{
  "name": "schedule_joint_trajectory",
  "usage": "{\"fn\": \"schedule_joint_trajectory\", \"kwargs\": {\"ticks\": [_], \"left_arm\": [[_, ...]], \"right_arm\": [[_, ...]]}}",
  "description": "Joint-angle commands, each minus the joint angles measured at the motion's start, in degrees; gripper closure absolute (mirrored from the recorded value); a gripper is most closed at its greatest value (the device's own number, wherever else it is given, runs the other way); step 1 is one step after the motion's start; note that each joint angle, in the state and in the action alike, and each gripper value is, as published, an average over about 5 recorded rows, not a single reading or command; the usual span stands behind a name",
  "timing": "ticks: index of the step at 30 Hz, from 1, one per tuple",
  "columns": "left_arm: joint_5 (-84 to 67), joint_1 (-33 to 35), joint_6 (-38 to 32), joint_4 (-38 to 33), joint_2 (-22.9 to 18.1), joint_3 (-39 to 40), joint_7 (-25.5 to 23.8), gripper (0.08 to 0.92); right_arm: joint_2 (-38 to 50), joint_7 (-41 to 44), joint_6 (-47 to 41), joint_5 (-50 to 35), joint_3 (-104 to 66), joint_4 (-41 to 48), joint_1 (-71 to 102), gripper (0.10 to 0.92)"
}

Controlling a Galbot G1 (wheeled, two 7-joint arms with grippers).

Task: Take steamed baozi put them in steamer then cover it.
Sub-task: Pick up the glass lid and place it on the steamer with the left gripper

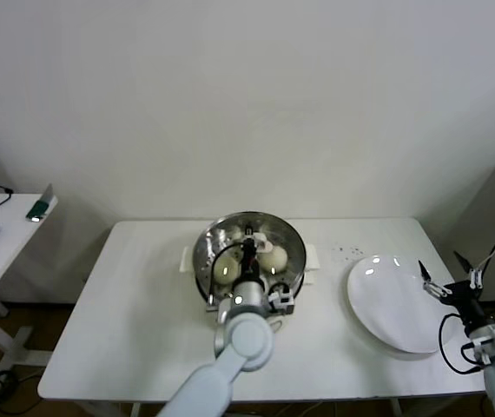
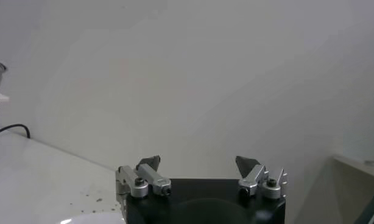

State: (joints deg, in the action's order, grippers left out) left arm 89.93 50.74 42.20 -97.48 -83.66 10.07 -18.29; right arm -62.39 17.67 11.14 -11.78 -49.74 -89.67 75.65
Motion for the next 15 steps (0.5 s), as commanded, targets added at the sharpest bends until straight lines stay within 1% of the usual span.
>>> {"fn": "schedule_joint_trajectory", "kwargs": {"ticks": [1, 10, 15], "left_arm": [[-1.96, 0.33, 2.8, -2.3, 1.79, 0.47, -0.92, 0.781], [-3.54, 1.69, 2.8, -10.28, 5.86, 1.66, -1.91, 0.523], [-4.65, 3.65, 2.8, -15.26, 8.65, 2.48, -1.11, 0.384]], "right_arm": [[0.09, 0.33, -0.55, 0.12, -0.06, -0.26, 0.19, 0.203], [0.25, -0.86, -6.76, -0.82, 0.48, -2.85, 1.07, 0.203], [0.32, -1.33, -10.16, 0.26, 0.73, -3.73, 0.95, 0.203]]}}
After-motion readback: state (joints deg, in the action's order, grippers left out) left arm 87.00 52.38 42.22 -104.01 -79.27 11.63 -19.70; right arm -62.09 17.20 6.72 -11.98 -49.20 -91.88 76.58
